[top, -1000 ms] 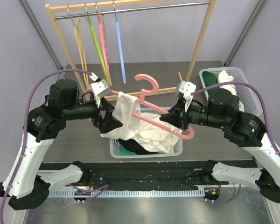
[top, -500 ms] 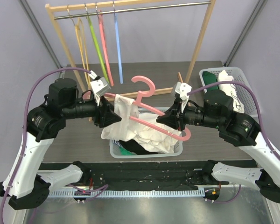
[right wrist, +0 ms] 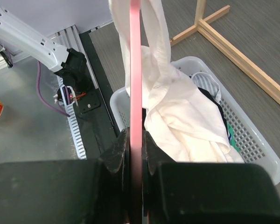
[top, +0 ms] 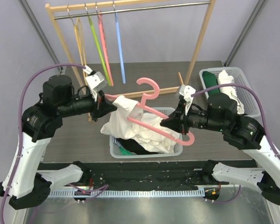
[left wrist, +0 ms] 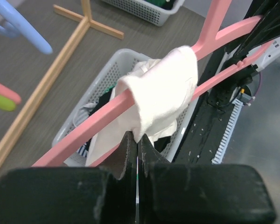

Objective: Remove the tank top from the hanger

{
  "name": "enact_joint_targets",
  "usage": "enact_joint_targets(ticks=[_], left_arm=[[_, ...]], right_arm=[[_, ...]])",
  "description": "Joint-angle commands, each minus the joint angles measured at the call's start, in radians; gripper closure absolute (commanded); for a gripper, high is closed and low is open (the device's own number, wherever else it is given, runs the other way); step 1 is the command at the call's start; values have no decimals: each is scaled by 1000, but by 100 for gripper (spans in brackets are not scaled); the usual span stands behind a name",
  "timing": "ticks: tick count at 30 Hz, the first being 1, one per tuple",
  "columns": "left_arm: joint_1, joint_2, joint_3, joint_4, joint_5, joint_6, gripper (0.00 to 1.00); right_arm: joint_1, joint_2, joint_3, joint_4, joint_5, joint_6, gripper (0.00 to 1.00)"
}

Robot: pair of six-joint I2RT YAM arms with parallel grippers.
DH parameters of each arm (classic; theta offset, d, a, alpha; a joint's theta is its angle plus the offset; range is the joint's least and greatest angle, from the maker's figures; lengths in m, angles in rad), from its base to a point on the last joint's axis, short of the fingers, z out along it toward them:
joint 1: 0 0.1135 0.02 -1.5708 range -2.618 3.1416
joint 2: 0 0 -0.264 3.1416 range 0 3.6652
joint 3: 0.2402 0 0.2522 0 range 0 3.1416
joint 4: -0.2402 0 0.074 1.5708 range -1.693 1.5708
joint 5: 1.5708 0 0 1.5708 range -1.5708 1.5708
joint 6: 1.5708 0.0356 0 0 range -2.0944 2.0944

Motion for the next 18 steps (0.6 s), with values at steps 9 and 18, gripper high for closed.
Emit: enact_joint_targets(ticks=[9,18], left_arm=[[52,-45,177,27,-155,58,100],[52,-7,182,71,-231,21,100]], right_arm=[[-2,-240,194,-304,151,149,99],[-2,-378,250,-364,209,234,99]])
